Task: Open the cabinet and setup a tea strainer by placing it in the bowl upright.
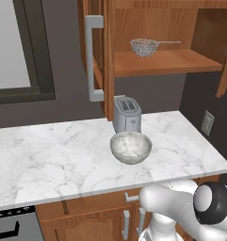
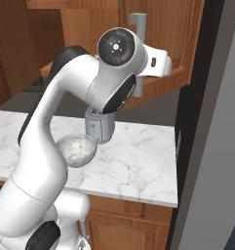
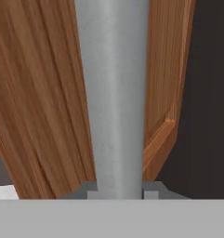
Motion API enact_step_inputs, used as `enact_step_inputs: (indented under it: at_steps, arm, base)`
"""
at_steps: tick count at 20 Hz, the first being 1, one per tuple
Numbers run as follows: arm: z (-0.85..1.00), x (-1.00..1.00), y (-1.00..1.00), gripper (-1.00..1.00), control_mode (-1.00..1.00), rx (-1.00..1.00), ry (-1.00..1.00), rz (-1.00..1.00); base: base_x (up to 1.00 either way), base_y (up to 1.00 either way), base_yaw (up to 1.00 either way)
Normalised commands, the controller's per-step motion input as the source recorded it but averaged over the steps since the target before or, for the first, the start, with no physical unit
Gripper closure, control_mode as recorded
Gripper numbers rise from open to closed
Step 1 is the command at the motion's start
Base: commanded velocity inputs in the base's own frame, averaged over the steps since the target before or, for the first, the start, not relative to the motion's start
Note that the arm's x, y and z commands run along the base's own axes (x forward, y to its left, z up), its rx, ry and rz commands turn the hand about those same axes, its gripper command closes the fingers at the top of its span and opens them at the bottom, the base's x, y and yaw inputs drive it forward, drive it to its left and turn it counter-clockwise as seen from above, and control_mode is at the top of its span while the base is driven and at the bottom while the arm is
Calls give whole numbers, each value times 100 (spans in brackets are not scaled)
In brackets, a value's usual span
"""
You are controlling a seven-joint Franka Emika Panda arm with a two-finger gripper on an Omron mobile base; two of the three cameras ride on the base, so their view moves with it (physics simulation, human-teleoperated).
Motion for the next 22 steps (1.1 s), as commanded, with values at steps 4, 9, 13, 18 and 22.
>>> enact_step_inputs:
  at_steps: [4, 9, 13, 18, 22]
  arm:
    - [0, -17, -3, 100, -100, 0, 0, 0]
    - [0, -6, 2, -100, -100, -1, 0, 0]
    - [8, -28, 5, -100, -100, -4, 0, 0]
    - [25, -45, 2, -100, -100, -8, 0, -1]
    - [32, -30, 25, -100, -100, -19, 0, -2]
  base:
    - [0, 0, 0]
    - [0, 0, 0]
    - [0, 0, 0]
    - [0, 0, 0]
    - [0, 0, 0]
